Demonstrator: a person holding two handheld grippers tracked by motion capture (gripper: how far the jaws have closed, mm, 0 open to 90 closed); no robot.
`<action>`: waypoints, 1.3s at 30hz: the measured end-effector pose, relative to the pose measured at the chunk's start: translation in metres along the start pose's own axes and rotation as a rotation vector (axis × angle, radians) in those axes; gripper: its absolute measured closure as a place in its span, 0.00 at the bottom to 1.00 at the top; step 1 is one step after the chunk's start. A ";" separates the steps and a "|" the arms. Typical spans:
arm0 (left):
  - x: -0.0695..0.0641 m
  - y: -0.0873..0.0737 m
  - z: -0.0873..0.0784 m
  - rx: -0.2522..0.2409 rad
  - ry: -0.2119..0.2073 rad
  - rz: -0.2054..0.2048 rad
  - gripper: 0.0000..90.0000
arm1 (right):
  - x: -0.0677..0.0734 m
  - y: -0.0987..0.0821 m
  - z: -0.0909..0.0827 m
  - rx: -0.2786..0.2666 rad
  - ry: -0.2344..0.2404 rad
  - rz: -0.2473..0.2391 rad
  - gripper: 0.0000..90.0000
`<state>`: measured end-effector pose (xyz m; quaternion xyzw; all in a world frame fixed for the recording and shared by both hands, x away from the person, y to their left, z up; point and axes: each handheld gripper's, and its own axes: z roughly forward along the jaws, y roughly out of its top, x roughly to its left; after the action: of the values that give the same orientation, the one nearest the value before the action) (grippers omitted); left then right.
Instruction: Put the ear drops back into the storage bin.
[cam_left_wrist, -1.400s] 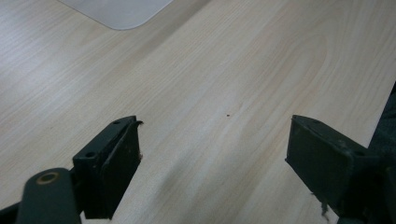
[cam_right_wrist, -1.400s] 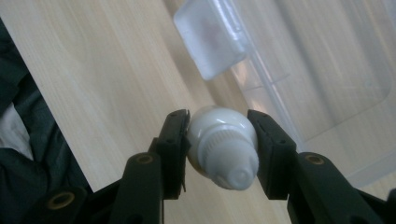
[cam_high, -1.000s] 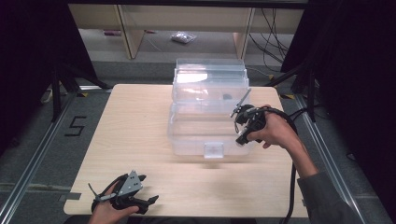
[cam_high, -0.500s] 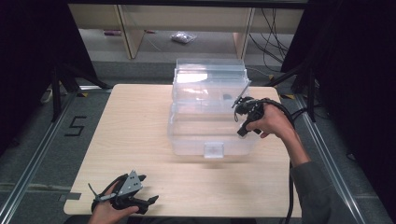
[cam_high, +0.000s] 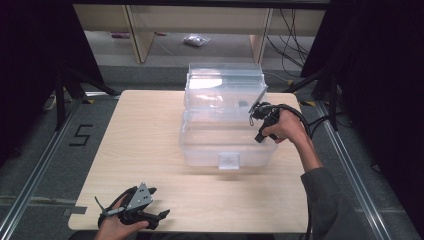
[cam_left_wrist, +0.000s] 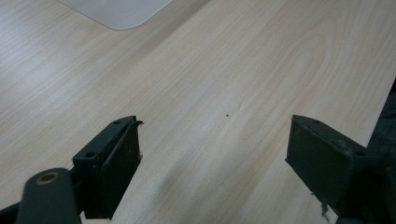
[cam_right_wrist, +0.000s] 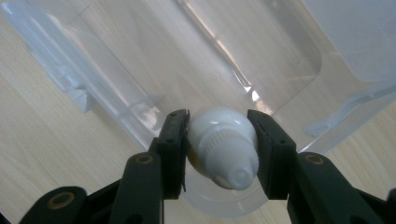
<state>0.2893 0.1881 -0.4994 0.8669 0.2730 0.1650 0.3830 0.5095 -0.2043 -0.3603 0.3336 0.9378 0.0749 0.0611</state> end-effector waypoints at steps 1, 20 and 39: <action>0.000 0.000 0.000 0.000 0.001 0.000 0.19 | 0.001 0.000 0.002 0.010 0.016 0.027 0.67; 0.000 0.000 0.000 -0.006 -0.003 -0.008 0.19 | -0.008 0.009 0.037 0.070 0.006 0.030 0.67; -0.001 0.000 0.000 -0.010 -0.012 -0.015 0.19 | -0.007 0.012 0.060 0.127 0.035 0.062 0.67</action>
<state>0.2886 0.1878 -0.4992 0.8638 0.2766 0.1583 0.3901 0.5328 -0.1935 -0.4169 0.3645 0.9307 0.0232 0.0209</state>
